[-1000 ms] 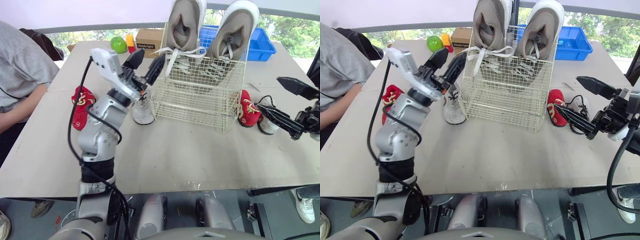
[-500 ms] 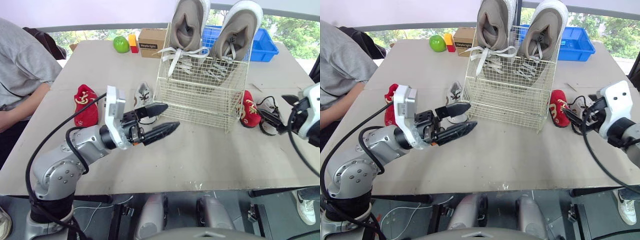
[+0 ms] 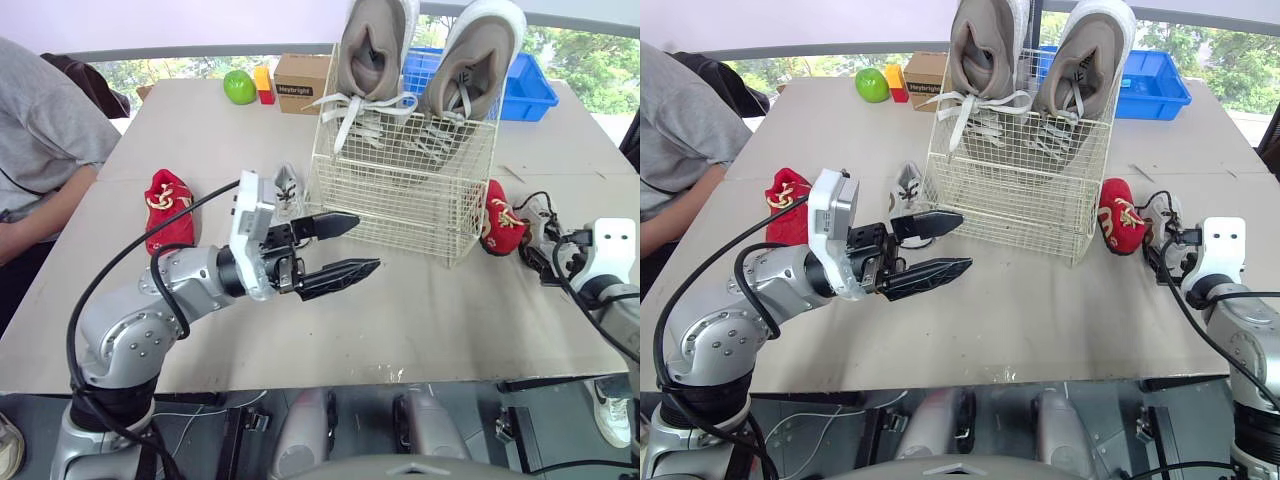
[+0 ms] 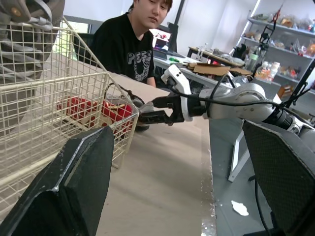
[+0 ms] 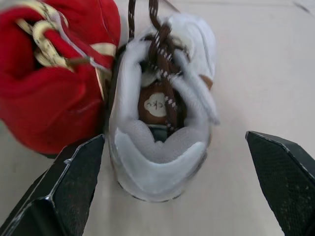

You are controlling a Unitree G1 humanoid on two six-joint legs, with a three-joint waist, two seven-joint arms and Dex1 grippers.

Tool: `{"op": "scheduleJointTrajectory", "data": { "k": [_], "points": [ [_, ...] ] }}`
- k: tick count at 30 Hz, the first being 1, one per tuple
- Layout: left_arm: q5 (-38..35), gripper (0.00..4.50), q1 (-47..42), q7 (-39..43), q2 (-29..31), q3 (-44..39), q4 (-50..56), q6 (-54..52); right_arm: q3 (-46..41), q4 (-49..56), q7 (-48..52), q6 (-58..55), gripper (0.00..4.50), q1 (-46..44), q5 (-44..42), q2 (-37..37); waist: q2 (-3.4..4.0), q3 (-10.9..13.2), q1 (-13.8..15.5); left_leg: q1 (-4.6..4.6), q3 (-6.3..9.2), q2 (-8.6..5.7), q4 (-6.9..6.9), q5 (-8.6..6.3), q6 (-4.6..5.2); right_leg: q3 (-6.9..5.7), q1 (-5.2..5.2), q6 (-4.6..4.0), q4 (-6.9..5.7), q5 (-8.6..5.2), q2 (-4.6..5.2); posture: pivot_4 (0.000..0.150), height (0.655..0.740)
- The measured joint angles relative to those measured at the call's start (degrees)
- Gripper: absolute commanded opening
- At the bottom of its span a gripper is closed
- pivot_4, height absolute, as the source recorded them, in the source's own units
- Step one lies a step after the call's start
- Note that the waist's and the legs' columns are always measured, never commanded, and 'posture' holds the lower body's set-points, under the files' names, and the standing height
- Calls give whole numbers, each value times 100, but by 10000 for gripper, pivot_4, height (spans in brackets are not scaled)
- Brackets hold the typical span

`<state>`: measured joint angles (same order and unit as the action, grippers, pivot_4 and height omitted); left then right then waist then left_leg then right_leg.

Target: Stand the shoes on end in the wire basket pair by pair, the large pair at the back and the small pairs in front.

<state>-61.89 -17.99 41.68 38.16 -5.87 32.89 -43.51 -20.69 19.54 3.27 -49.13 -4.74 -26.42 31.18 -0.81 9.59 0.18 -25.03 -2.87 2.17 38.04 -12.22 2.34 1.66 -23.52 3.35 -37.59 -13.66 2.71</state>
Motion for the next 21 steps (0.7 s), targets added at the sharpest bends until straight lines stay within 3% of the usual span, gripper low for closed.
{"op": "scheduleJointTrajectory", "data": {
  "k": [3, 6, 10, 14, 16, 19, 21],
  "points": [
    [52, 45000, -37, 1, -31, 39, -18, 7, -11, -52, 23, 217, 32212, 3, 95, -142, 0, 0, -15, 0, 0, 0, 0, 0, 0, 0, 0, 0, -1, 0, -1, 1500, 7400],
    [152, 45000, -47, 0, -100, 127, -25, 35, -16, -113, 123, 447, 16423, 71, 188, -177, 0, 0, -20, 0, 1, 0, 0, 0, 0, 0, 0, 0, -1, 0, -2, 1500, 7400],
    [325, 45000, -55, -29, -260, 200, -49, 101, -78, -81, 414, 596, 260, 363, 252, -39, 2, 1, -10, -1, 1, 1, -1, 0, 0, 1, 0, 0, 0, 0, -1, 1500, 7400],
    [306, 45000, -218, -136, -418, 227, -92, 86, -463, 276, 1137, 579, 71, 965, 242, 820, 17, 6, 44, -2, 1, -2, -1, 0, 0, 2, 0, 6, 1, -4, 1, 1500, 7400],
    [195, 45000, -302, -147, -432, 290, -165, -59, -949, 598, 1972, 714, 71, 1546, 253, 1552, 18, 5, 51, 0, 1, -2, -2, 0, 0, 2, 0, 21, 2, -12, -2, 1500, 7400],
    [-100, 45000, -710, -173, -473, 399, -464, -404, -2055, 1000, 3805, 1405, 71, 2686, 360, 2458, 16, 8, 62, 1, 8, -1, -1, 0, 0, -4, 3, 30, 2, -18, -8, 1500, 7400],
    [-311, 45000, -1176, -103, -421, 401, -807, -664, -3148, 1436, 5610, 1666, 71, 3273, 55, 2873, 11, 14, 48, 14, 15, 6, 0, 0, 0, -9, 13, 33, 3, -20, -20, 1500, 7400]
  ]
}}
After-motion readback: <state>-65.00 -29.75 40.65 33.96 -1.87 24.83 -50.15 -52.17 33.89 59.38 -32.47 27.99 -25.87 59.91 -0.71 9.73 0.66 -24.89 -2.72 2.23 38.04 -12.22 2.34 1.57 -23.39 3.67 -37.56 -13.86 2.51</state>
